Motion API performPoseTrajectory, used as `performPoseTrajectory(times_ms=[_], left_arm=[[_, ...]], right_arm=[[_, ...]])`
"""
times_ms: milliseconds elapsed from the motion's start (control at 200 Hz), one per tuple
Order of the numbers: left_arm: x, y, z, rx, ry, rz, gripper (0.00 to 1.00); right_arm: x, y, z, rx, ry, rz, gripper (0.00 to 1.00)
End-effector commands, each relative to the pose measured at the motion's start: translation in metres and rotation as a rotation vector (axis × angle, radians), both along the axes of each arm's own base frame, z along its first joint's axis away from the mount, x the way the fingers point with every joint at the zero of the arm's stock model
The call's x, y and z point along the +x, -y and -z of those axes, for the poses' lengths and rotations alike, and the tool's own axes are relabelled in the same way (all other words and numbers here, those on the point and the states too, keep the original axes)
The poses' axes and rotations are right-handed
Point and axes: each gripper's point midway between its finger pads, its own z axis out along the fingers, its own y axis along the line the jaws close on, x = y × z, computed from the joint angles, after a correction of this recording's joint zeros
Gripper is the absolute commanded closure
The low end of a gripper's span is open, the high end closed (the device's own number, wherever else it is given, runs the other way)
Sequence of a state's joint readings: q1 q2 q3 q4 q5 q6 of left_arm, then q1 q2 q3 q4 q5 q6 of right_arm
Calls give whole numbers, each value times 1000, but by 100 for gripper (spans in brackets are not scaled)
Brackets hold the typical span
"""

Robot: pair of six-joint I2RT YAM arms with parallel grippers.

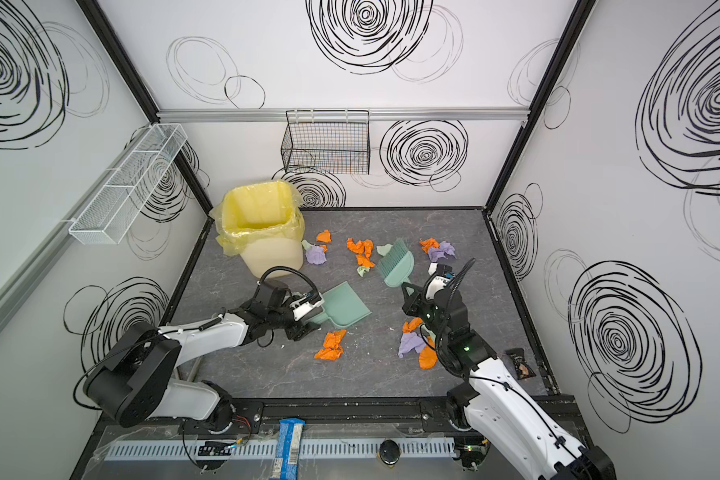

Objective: Sweep away the paper scraps from the table

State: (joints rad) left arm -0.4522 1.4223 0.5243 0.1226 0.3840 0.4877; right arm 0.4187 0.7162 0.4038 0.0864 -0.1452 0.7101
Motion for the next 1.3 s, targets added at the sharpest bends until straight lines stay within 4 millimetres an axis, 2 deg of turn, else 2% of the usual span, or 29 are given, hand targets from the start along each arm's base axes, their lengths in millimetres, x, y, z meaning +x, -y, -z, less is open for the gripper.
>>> performPoseTrajectory(times_ms=[0,135,205,445,600,805,956,1091,1296], left_arm=[[4,6,-7,-22,29,38,37],[4,8,-6,-19,16,52,56],[3,8,-6,-20,15,52,62],[5,6,-20,-71,30,54,65],[19,-4,-23,-27,77,70,66],[23,-12,-14,-15,43,128,62],[22,-15,-11,-2,74,154,42],[18,-12,-13,-38,89,180,33],[22,-7,-21,-60,141,189,31]], right_arm=[[2,-1,-9,16,44,-3,100],[1,1,-9,16,45,3,100],[0,1,-8,17,42,2,100],[-1,2,-8,17,41,2,100],[-2,2,-13,19,46,1,100],[-5,3,-12,22,46,3,100],[-6,3,-10,22,43,2,100],[-5,4,-12,22,45,7,100],[-4,4,-13,17,44,5,100]])
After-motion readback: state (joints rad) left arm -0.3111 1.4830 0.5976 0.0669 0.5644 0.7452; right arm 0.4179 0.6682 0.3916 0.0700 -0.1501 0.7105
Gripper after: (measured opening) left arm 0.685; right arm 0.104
